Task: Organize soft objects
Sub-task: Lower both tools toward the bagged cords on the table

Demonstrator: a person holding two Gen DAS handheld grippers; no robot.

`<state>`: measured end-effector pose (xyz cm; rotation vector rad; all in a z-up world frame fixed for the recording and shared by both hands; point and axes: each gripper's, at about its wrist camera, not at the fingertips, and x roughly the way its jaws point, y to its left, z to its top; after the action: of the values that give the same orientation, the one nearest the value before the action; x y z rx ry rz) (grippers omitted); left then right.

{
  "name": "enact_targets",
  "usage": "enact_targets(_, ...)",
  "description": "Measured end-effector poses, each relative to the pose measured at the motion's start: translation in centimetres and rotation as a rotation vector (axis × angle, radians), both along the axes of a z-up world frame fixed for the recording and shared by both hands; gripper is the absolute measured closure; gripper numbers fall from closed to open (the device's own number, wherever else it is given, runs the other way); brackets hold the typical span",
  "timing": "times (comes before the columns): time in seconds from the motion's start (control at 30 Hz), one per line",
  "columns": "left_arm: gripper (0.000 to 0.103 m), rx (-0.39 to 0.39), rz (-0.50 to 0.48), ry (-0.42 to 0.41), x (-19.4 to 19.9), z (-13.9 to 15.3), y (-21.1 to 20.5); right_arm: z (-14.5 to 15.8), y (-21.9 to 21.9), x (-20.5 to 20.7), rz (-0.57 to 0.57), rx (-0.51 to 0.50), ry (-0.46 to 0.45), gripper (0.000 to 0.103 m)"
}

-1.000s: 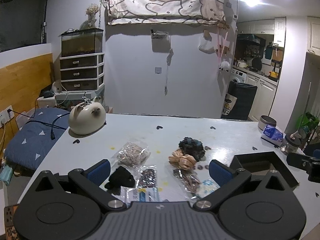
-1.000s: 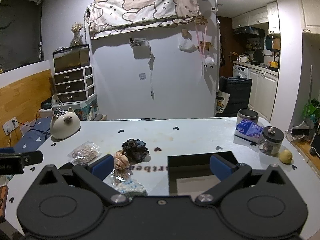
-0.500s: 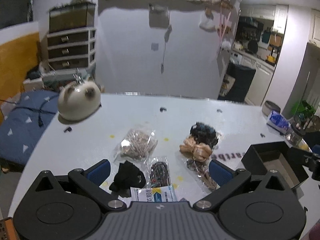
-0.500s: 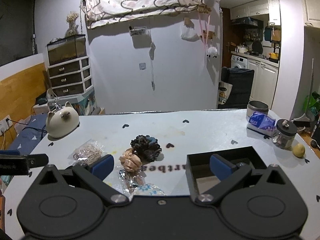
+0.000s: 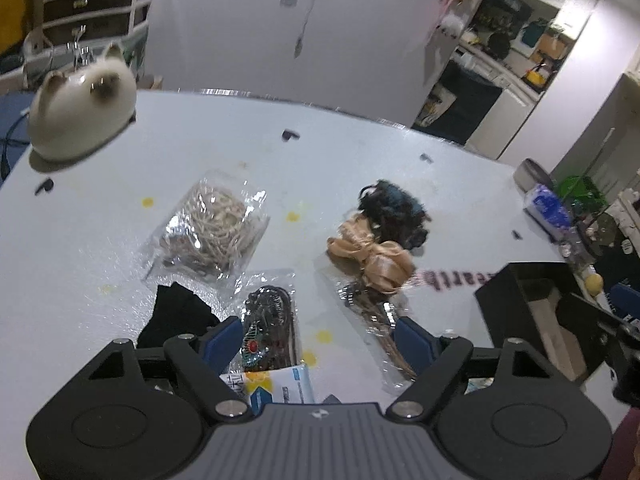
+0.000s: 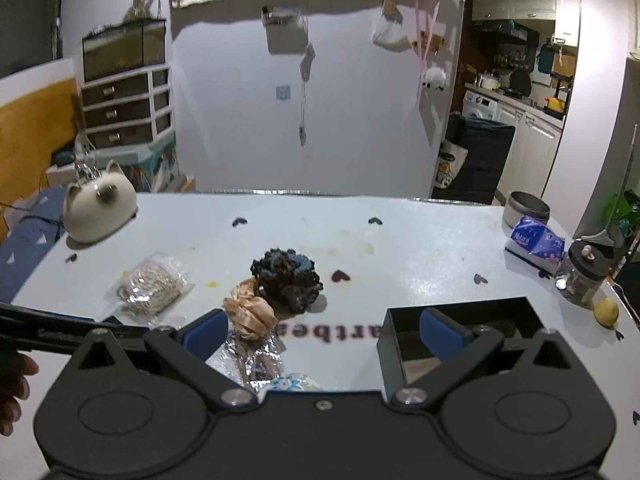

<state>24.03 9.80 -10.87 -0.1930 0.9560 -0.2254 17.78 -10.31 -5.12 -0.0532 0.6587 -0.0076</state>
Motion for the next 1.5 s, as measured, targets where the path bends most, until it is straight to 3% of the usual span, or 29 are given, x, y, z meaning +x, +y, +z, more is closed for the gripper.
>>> enact_targets(0.37,0.02,0.053,0.074,0.144,3.0,-4.6,1.0,-4.6,1.6,5.5,0.135,-0.005,0.124,0.0)
enact_targets(0.57,0.024,0.066,0.058,0.196,2.9,-5.9,1.0,-8.0,2.6,9.1,0.219,0.012,0.273,0.001)
enact_targets(0.63,0.026,0.069,0.052,0.204,2.9,-6.1,1.0,-9.2,2.9,10.2,0.241,0.019,0.335,0.007)
enact_targets(0.8,0.034,0.062,0.034,0.182,3.1,-6.0,1.1,-11.7,3.5,12.0,0.285,0.011,0.451,0.018)
enact_targets(1.0,0.04,0.028,0.012,0.137,3.2,-5.8,1.7,-13.5,4.1,12.5,0.308,0.007,0.519,0.025)
enact_targets(1.2,0.04,0.063,-0.035,0.089,2.9,-4.2,1.2,-13.6,5.1,11.3,0.338,-0.03,0.515,0.029)
enact_targets(1.37,0.04,0.041,-0.078,0.064,1.6,-2.7,1.0,-13.1,5.2,10.3,0.306,-0.014,0.502,0.043)
enact_targets(1.5,0.039,0.077,-0.079,0.041,1.2,-2.0,0.8,-13.1,5.0,9.9,0.284,-0.003,0.496,0.048)
